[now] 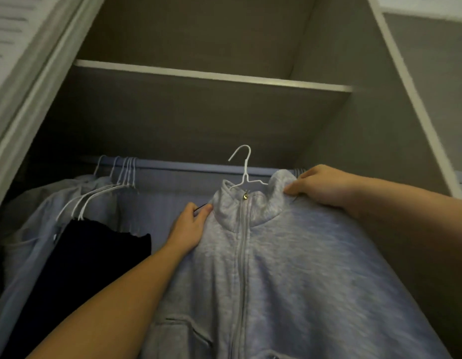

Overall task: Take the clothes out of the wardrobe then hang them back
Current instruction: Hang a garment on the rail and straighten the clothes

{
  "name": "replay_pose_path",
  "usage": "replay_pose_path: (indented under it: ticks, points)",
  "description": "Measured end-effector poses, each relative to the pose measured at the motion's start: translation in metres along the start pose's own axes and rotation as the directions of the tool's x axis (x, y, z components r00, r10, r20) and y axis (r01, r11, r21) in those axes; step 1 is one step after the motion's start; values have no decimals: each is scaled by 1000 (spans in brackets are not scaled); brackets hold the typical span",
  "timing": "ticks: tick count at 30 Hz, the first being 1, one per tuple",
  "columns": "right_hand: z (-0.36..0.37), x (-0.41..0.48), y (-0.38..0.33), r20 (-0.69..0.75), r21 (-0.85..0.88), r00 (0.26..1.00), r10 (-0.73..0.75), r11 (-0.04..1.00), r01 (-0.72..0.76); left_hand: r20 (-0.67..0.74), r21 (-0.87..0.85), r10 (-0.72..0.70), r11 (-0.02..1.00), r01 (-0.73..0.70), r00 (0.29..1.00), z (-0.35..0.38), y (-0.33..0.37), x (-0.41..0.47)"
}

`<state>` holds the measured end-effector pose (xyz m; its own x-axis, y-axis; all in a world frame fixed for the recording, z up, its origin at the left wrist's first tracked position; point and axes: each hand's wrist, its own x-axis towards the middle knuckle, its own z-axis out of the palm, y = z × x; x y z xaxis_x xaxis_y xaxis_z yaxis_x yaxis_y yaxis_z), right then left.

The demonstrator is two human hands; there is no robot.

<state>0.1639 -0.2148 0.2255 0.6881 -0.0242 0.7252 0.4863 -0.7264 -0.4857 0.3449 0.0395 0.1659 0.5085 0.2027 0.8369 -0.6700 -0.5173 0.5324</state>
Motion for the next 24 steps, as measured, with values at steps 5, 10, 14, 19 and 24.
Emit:
replay_pose_path:
  ticks: [5,10,14,19,24]
  points:
    - [34,36,-21,-172,23,985,12,1000,-8,-30,36,38,999,-37,999,16,-28,61]
    - [80,78,-42,-337,-26,941,-28,999,20,-16,40,-1,999,2,1000,27,-40,113]
    - [118,102,-57,-353,-29,935,-25,999,16,51,-196,4,981,6,999,33,-48,137]
    - [163,116,-62,-378,20,925,-33,999,44,92,-429,66,903,-20,994,24,-62,142]
    - [195,128,-53,-345,38,938,14,999,-1,147,-436,100,899,-26,984,24,-82,140]
